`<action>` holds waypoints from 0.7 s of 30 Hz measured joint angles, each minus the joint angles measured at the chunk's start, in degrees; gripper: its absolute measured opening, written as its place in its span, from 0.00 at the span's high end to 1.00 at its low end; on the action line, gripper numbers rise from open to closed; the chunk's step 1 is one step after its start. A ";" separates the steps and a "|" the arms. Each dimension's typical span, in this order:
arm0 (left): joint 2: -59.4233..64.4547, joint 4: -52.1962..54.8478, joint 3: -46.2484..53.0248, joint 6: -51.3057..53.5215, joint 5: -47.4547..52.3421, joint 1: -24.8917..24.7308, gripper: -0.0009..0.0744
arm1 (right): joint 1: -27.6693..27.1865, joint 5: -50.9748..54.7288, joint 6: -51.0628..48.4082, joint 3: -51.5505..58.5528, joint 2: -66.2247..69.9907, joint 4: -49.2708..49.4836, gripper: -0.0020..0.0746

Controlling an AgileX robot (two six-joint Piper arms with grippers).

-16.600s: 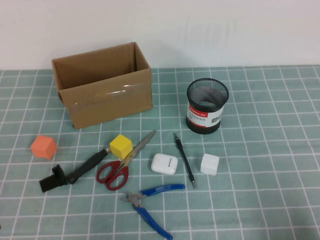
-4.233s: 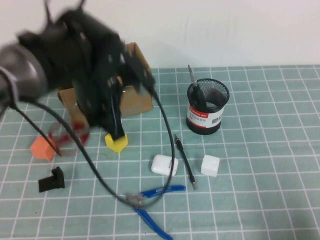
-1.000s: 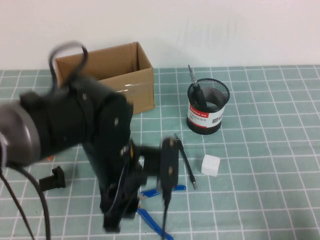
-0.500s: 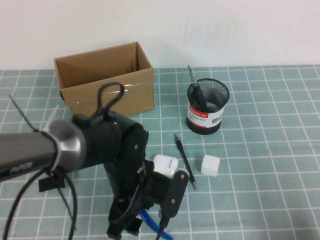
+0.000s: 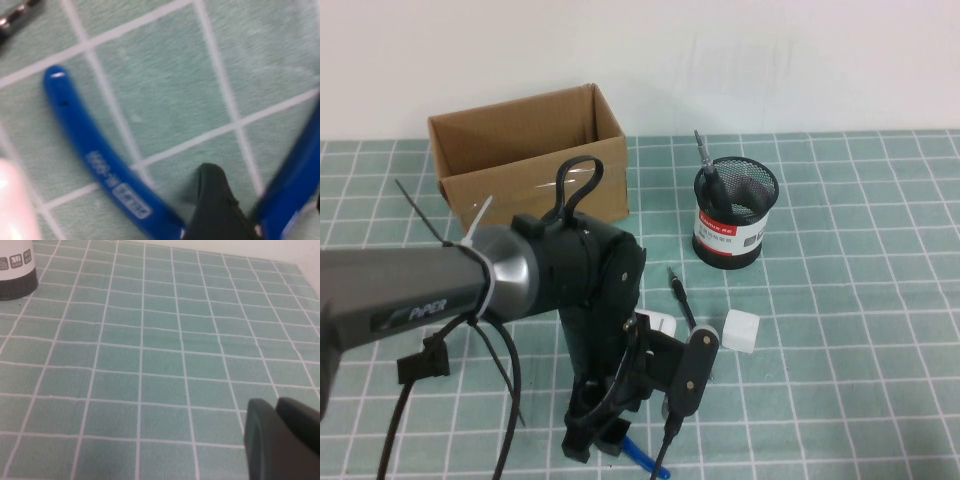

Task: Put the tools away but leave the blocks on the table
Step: Pick up the pliers from the table

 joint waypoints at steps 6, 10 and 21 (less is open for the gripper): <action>0.23 -1.09 -0.22 0.11 2.56 0.00 0.51 | 0.00 0.00 0.00 0.00 0.00 0.00 0.98; 0.17 -1.09 -0.22 0.11 2.56 -0.09 0.53 | 0.00 0.00 0.00 0.00 0.00 0.00 0.98; 0.39 -1.01 -0.22 1.38 3.11 -1.31 0.74 | 0.00 0.00 0.00 0.00 0.00 0.00 0.98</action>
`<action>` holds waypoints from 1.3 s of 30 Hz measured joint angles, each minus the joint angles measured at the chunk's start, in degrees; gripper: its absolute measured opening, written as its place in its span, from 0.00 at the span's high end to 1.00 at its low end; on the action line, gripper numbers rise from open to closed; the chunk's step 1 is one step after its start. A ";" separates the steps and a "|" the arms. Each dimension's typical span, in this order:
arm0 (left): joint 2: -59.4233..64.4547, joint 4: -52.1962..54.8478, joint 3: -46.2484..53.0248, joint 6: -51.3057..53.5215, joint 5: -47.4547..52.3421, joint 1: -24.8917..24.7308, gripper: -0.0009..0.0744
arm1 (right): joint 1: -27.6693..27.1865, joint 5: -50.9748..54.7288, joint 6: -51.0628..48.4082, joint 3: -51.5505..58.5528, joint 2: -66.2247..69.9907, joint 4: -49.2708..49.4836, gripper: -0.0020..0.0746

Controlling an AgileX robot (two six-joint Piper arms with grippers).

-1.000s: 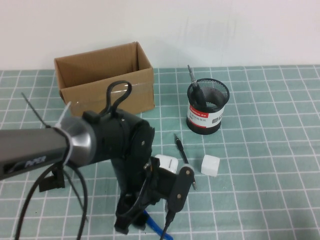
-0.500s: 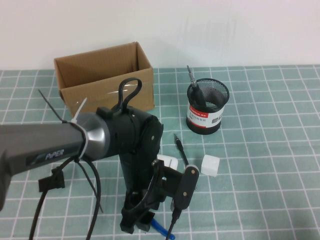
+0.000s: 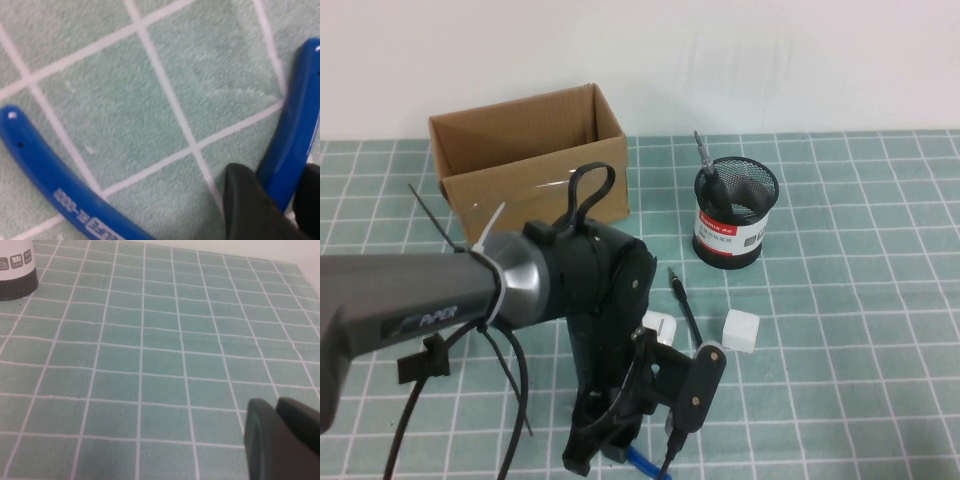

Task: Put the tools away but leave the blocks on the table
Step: Pick up the pliers from the table, then place the Pliers into the box

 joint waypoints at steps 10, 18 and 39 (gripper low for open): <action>-0.85 4.07 0.00 -8.27 2.18 -1.09 0.89 | 0.00 0.00 0.00 0.00 0.00 0.00 0.98; -9.08 6.09 -5.36 -17.43 7.44 -2.20 0.89 | 0.00 0.00 0.00 0.00 0.00 0.00 0.98; -0.93 24.91 -35.96 -32.41 6.89 17.34 0.89 | 0.00 0.00 0.00 0.00 0.00 0.00 0.98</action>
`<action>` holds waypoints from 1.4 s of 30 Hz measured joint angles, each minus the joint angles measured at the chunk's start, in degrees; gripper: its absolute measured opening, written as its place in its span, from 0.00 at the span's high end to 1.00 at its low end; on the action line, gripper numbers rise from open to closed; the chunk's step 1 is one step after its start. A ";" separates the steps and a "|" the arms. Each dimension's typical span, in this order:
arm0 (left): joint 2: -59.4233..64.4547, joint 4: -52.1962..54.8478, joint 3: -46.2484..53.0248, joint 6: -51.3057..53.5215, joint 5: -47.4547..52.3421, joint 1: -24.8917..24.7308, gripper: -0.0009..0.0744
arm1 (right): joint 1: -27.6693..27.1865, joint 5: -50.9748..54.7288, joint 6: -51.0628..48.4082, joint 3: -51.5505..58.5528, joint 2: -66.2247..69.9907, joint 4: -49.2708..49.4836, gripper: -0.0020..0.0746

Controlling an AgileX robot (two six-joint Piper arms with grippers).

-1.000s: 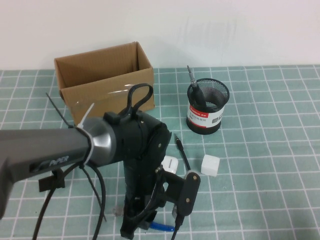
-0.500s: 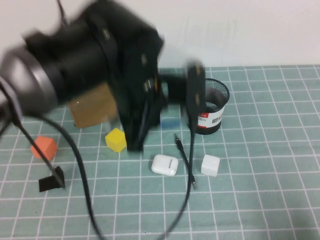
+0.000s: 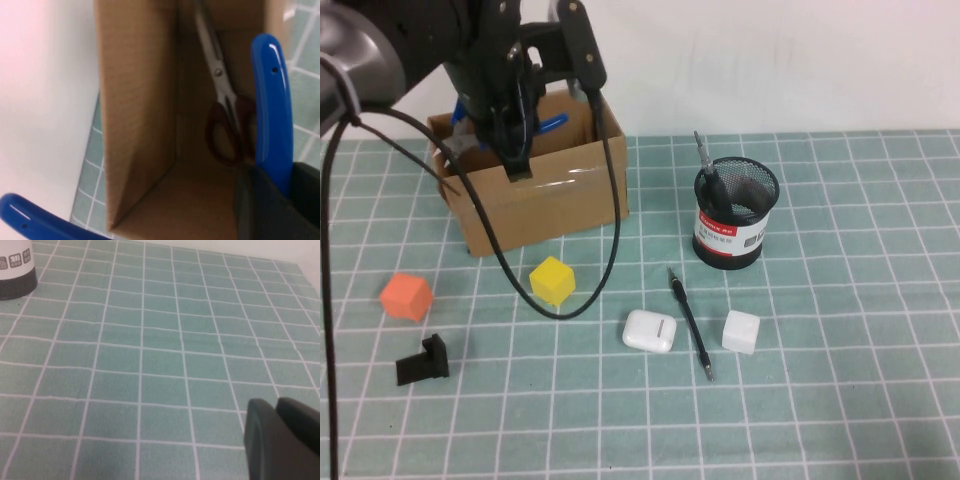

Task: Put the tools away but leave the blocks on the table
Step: Place the Pliers into the box

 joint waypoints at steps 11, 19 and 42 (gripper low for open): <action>4.99 -1.21 -0.15 0.00 -7.28 1.92 0.89 | 0.00 0.00 0.00 0.00 0.00 0.00 0.98; 6.12 -1.40 -0.24 -1.81 -9.92 1.94 0.89 | 0.00 0.00 0.00 0.00 0.00 0.00 0.98; 3.81 -0.99 -0.24 -6.00 -7.35 0.84 0.60 | 0.00 0.00 0.00 0.00 0.00 0.00 0.98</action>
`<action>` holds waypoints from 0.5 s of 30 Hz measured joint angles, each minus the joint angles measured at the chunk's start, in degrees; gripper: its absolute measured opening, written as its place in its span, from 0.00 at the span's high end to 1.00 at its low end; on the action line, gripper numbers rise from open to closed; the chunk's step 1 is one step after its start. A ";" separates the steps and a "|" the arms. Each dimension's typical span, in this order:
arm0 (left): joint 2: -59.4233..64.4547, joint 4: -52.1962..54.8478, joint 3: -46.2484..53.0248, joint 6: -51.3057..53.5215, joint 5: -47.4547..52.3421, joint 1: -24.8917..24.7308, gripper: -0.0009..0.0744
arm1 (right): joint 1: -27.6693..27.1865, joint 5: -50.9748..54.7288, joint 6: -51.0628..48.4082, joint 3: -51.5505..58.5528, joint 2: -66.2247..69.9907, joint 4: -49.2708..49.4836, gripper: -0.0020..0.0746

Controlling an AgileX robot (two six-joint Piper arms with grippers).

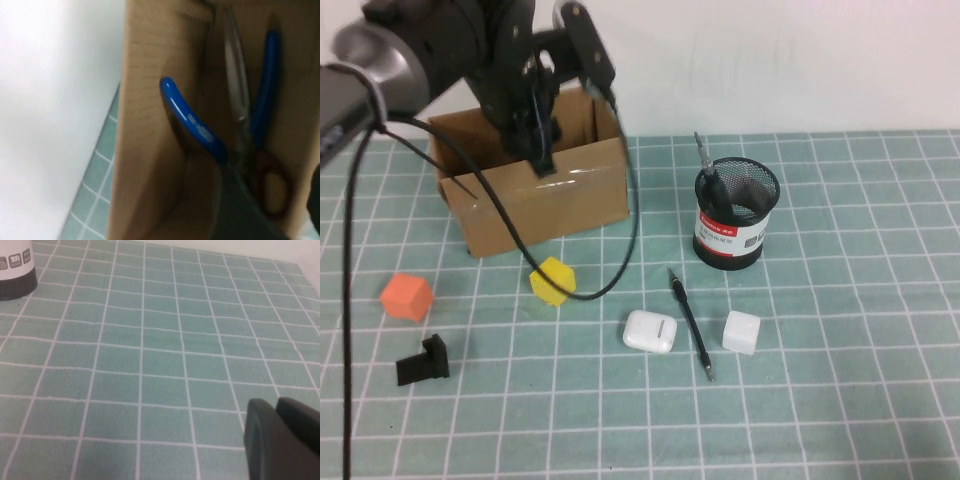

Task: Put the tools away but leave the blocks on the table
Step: Place the Pliers into the box, then pick up the long Screwdriver from the table

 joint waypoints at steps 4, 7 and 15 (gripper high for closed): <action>-7.28 -2.09 1.45 -11.09 2.02 -2.86 0.77 | 0.00 0.00 0.00 0.00 0.00 0.00 0.98; -15.64 -5.11 7.59 -17.33 0.35 -4.29 0.92 | 0.00 0.00 0.00 0.00 0.00 0.00 0.98; -41.88 -6.99 37.04 -28.44 -12.81 -3.25 0.99 | 0.00 0.00 0.00 0.00 0.00 0.00 0.98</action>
